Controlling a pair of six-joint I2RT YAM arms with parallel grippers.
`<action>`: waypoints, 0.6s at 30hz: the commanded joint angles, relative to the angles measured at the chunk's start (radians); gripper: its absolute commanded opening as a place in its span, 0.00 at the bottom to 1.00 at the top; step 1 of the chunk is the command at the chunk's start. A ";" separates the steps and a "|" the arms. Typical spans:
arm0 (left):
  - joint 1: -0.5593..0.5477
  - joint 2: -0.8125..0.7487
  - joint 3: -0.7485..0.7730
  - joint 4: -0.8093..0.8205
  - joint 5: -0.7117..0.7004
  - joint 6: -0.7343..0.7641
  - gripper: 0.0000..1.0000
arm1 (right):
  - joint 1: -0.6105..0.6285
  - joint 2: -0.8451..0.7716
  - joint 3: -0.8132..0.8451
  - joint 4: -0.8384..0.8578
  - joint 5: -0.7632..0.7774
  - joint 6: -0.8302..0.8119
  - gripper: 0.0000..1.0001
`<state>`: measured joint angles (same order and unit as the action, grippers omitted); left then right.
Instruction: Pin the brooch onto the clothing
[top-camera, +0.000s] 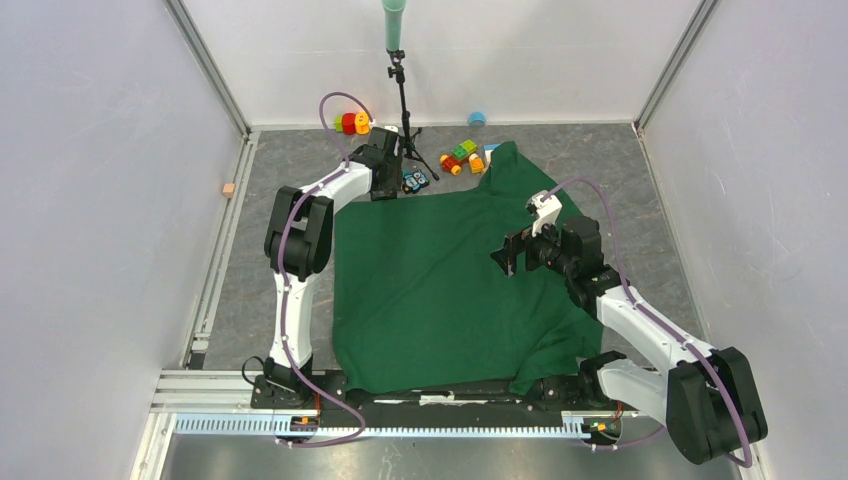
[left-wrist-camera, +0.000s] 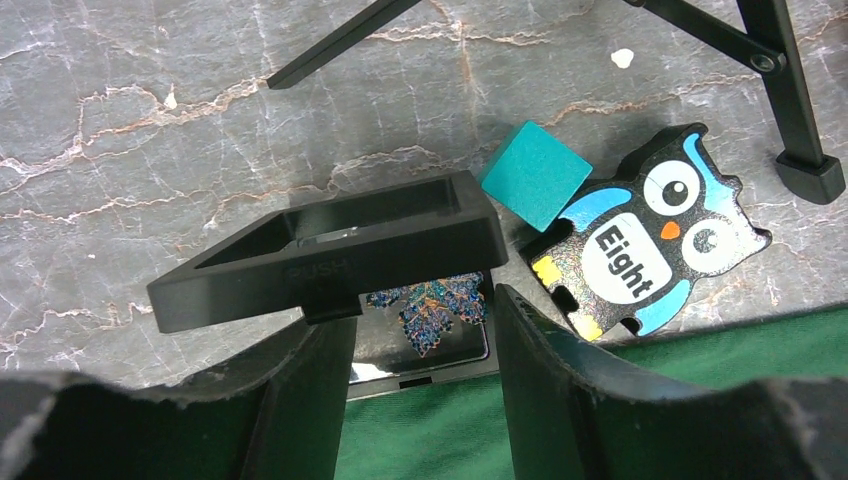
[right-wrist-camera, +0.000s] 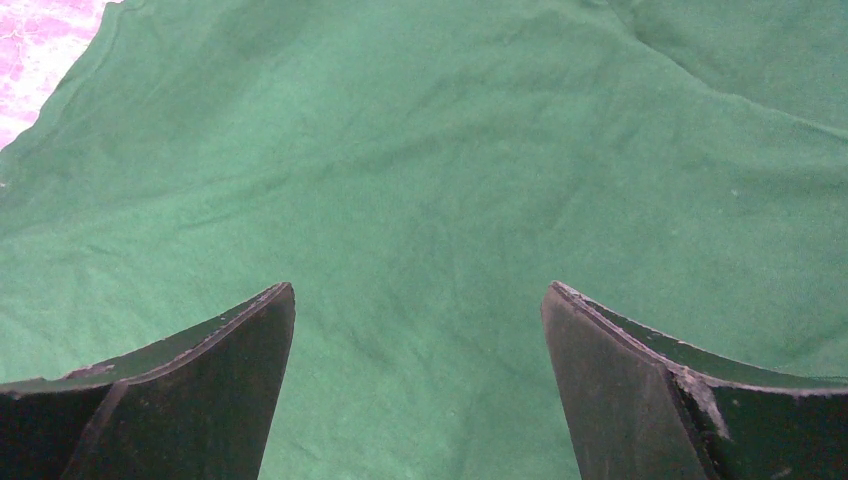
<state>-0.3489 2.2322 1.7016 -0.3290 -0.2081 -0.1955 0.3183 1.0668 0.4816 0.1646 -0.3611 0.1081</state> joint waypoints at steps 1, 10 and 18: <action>0.002 0.021 0.036 -0.009 0.012 0.002 0.57 | -0.006 -0.005 -0.003 0.038 -0.013 0.003 0.98; 0.003 0.024 0.033 -0.016 0.026 -0.010 0.55 | -0.007 -0.008 -0.003 0.038 -0.013 0.003 0.99; 0.002 -0.039 -0.011 0.002 0.022 -0.004 0.43 | -0.010 -0.014 -0.004 0.036 -0.018 0.004 0.99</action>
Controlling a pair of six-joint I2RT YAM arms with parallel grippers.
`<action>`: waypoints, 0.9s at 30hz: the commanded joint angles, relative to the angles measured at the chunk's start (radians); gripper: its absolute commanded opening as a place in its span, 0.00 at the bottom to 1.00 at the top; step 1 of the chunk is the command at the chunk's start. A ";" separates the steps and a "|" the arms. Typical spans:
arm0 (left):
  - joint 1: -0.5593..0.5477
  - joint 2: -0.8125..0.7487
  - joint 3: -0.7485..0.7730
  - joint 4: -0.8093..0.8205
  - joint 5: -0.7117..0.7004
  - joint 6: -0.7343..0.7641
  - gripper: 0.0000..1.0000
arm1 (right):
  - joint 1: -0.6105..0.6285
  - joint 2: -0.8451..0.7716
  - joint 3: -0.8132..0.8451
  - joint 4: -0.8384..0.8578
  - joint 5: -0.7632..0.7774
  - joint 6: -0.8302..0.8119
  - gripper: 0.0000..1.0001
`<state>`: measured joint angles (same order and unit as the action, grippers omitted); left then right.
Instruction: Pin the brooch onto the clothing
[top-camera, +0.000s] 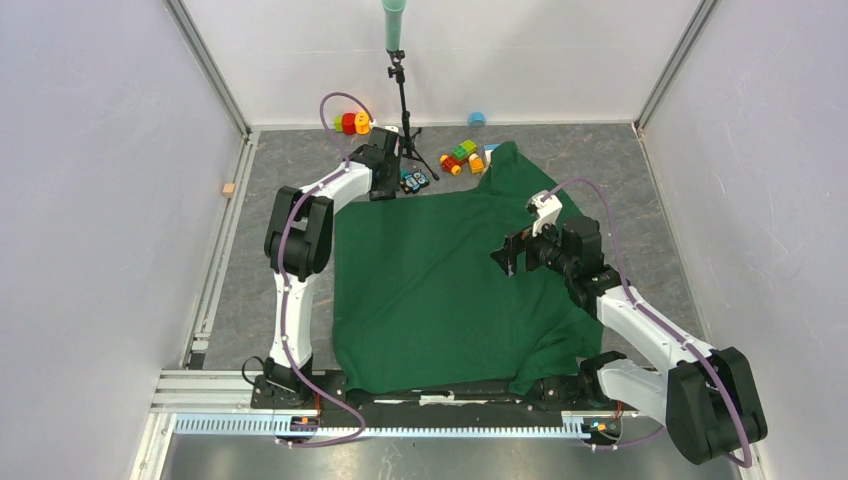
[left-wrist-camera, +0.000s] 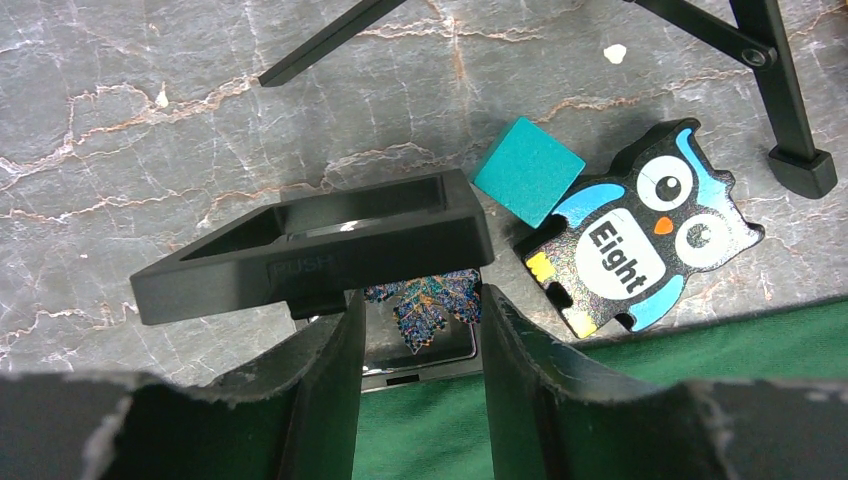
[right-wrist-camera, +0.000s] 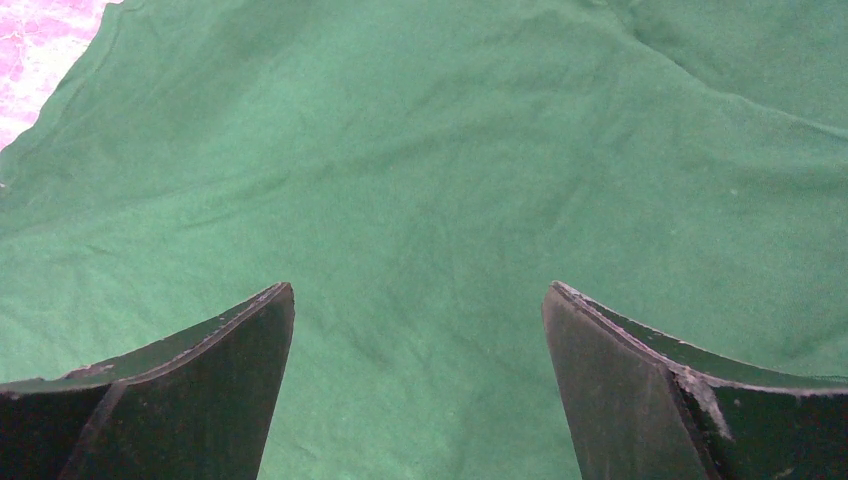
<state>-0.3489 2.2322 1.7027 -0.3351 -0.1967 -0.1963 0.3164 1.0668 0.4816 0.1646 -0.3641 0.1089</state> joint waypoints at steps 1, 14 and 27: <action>0.003 -0.056 -0.022 0.012 0.013 -0.008 0.43 | -0.008 -0.013 -0.004 0.036 -0.014 0.003 0.99; -0.017 -0.402 -0.291 0.080 0.091 -0.087 0.41 | -0.011 -0.015 0.012 0.022 -0.012 0.003 0.99; -0.078 -0.896 -0.558 -0.083 0.458 -0.050 0.42 | -0.011 -0.033 0.084 0.028 -0.183 0.157 0.94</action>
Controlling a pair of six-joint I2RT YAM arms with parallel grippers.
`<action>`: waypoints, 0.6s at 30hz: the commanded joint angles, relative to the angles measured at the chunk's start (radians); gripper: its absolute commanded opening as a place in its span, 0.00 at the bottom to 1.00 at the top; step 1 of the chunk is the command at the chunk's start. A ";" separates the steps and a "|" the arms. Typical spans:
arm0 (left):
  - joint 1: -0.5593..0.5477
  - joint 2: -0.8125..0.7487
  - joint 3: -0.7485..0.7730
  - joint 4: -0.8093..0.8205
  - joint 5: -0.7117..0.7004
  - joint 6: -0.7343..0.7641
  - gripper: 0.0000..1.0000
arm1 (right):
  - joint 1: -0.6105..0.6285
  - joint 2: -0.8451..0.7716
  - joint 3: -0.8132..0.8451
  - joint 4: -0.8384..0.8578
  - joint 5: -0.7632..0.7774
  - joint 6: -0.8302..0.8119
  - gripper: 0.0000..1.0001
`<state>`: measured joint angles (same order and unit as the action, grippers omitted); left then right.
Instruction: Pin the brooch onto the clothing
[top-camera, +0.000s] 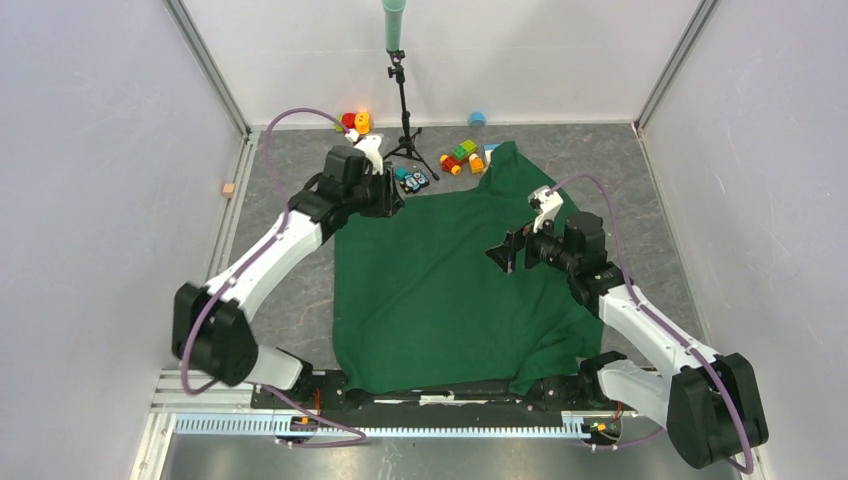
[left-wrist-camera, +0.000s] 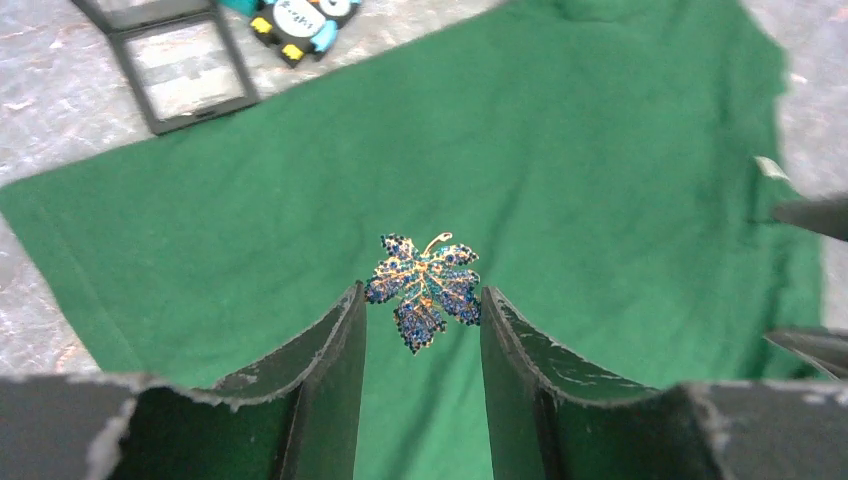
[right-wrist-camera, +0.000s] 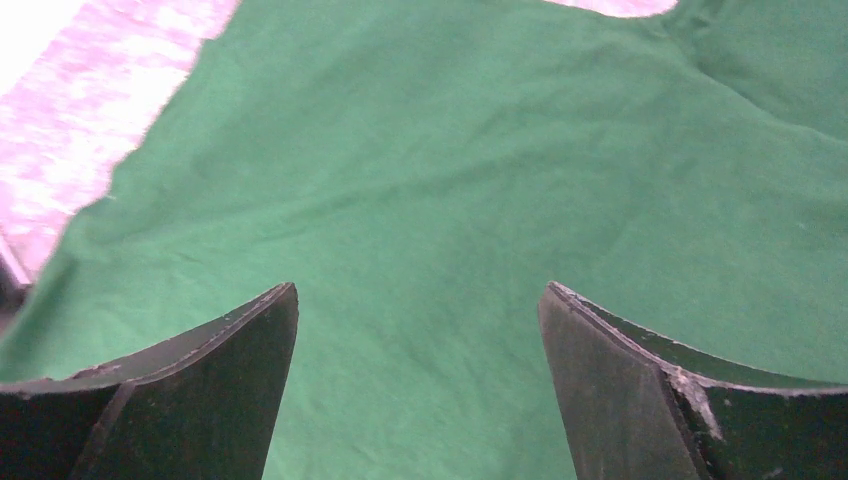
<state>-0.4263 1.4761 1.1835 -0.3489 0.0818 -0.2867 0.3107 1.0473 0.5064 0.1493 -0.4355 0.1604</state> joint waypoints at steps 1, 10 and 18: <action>-0.001 -0.172 -0.052 -0.091 0.222 0.058 0.42 | -0.005 -0.023 0.060 0.048 -0.123 0.127 0.92; -0.172 -0.375 -0.176 -0.091 0.189 0.232 0.42 | 0.047 -0.020 0.124 0.152 -0.198 0.312 0.89; -0.339 -0.507 -0.261 -0.042 0.020 0.320 0.42 | 0.189 0.089 0.205 0.183 -0.147 0.394 0.83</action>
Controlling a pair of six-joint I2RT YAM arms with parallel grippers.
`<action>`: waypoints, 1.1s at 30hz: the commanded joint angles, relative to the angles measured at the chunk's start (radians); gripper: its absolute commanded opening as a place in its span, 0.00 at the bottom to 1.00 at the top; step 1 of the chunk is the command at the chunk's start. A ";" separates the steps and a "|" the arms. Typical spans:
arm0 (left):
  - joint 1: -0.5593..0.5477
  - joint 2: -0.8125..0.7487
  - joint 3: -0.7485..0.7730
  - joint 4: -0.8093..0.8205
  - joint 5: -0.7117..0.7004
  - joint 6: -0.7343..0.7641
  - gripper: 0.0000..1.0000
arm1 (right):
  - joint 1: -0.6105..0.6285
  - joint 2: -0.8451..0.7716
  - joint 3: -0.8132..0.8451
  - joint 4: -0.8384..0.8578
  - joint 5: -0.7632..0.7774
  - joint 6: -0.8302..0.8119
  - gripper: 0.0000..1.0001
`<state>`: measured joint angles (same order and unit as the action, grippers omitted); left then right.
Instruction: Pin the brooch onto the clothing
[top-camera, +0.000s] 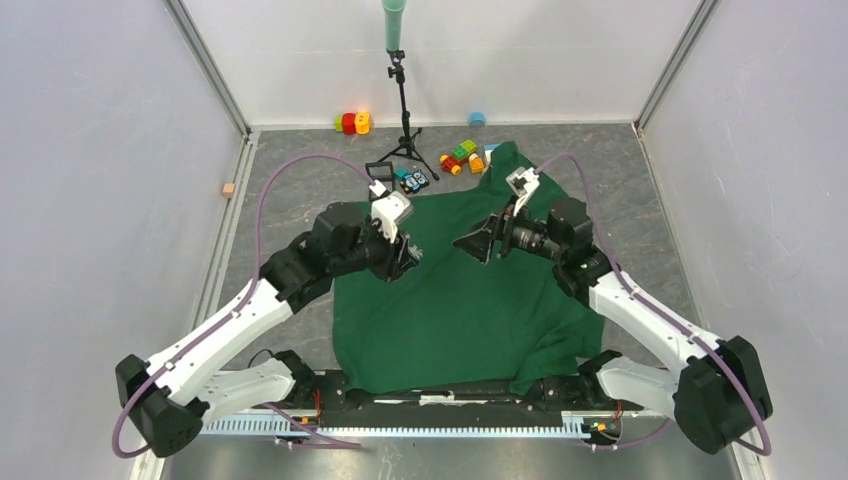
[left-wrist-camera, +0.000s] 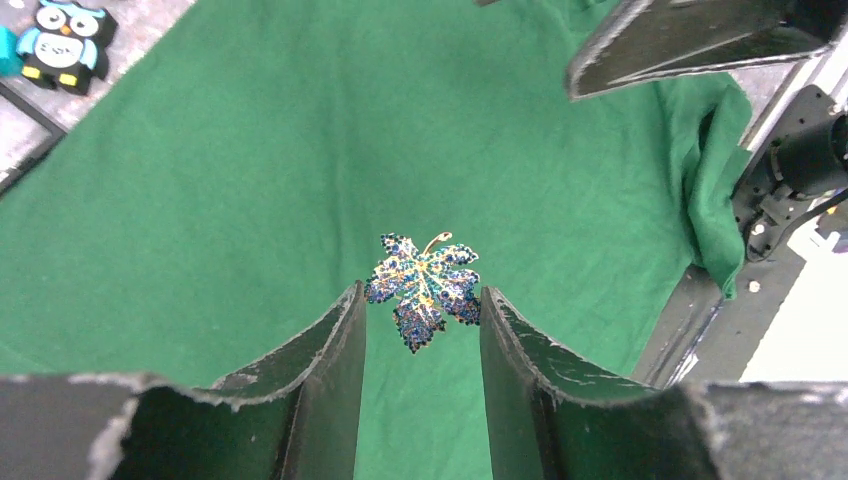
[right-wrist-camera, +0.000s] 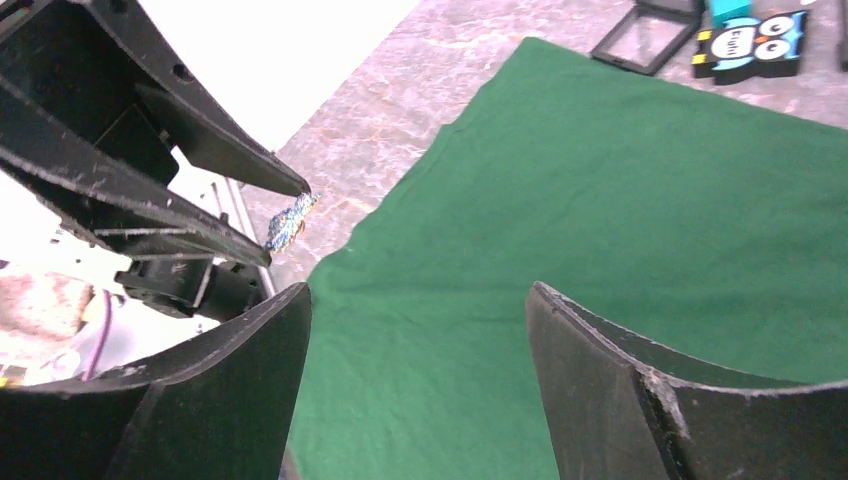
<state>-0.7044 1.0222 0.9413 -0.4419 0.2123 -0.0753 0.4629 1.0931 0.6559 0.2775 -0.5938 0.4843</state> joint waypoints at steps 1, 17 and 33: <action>-0.082 -0.057 -0.022 0.051 -0.128 0.118 0.42 | 0.045 0.056 0.053 0.074 0.009 0.086 0.83; -0.187 0.001 0.001 0.029 -0.292 0.169 0.41 | 0.124 0.267 0.036 0.402 -0.185 0.315 0.68; -0.188 0.008 -0.016 0.054 -0.277 0.175 0.41 | 0.163 0.379 0.067 0.521 -0.246 0.374 0.51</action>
<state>-0.8860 1.0348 0.9257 -0.4385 -0.0685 0.0616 0.6201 1.4544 0.6800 0.7029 -0.8135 0.8257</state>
